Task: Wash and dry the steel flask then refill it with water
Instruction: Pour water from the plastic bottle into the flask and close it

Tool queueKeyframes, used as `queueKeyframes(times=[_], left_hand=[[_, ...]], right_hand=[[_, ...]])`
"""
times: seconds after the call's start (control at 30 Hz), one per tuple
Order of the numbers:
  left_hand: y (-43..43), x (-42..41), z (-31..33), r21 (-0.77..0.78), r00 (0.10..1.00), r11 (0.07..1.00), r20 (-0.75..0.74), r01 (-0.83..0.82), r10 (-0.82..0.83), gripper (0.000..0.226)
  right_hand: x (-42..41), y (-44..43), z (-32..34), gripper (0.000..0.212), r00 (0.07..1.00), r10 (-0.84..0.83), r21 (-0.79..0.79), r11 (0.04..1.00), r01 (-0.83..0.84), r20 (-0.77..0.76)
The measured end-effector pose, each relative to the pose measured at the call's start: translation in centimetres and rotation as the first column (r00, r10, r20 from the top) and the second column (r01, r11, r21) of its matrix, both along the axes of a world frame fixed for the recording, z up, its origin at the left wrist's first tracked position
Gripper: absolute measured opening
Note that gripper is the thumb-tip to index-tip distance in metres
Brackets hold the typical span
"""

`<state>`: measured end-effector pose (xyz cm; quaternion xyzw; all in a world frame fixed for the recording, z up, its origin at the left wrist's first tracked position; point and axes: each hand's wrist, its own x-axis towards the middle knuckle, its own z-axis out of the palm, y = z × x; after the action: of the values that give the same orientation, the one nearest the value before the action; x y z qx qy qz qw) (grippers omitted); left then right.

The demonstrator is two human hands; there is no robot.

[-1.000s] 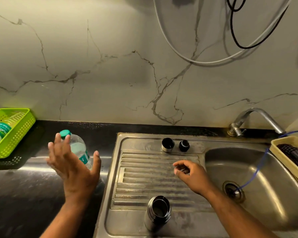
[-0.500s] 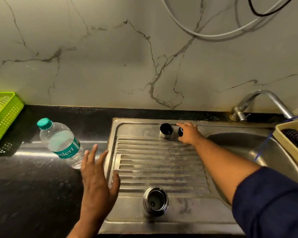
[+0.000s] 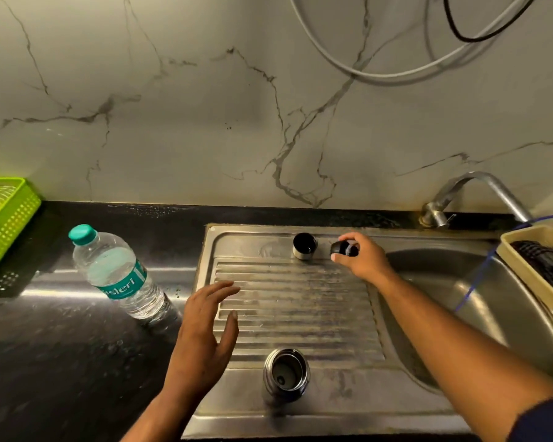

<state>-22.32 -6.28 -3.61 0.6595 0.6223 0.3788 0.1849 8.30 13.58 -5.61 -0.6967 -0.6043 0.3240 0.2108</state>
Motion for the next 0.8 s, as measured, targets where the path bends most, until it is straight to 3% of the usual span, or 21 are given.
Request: queueKeyframes(times=[0.13, 0.23, 0.37, 0.5, 0.6, 0.7, 0.8], left_hand=[[0.7, 0.9, 1.1, -0.062, 0.976, 0.989, 0.181, 0.134, -0.12, 0.037], [0.5, 1.5, 1.6, -0.113, 0.944, 0.963, 0.254, 0.244, -0.209, 0.038], [-0.2, 2.1, 1.6, -0.139, 0.913, 0.933, 0.296, 0.331, -0.28, 0.042], [-1.4, 2.6, 1.6, -0.153, 0.84, 0.864, 0.365, 0.48, -0.402, 0.077], [-2.0, 3.0, 1.6, -0.193, 0.807, 0.802, 0.333, 0.566, -0.489, 0.088], [-2.3, 3.9, 1.4, -0.172, 0.805, 0.796, 0.273, 0.58, -0.527, 0.078], [-2.8, 4.6, 1.1, -0.127, 0.826, 0.835, 0.283, 0.536, -0.487, 0.066]], right_hand=[[0.1, -5.9, 2.3, 0.043, 0.937, -0.118, -0.103, 0.991, 0.089, -0.33], [-0.5, -10.1, 4.1, 0.027, 0.852, -0.141, -0.173, 0.983, 0.061, -0.505], [-1.6, -14.6, 6.2, 0.015, 0.785, -0.129, -0.206, 0.979, 0.001, -0.606], [-2.6, -17.2, 8.4, 0.029, 0.755, -0.093, -0.156, 0.988, -0.012, -0.65], [-3.2, -18.9, 11.2, 0.041, 0.775, 0.016, -0.051, 0.997, -0.062, -0.632], [-3.8, -20.4, 14.4, 0.044, 0.871, 0.234, 0.039, 0.97, -0.241, -0.432], [-4.8, -21.8, 16.3, 0.047, 0.886, 0.399, 0.089, 0.917, -0.389, -0.238]])
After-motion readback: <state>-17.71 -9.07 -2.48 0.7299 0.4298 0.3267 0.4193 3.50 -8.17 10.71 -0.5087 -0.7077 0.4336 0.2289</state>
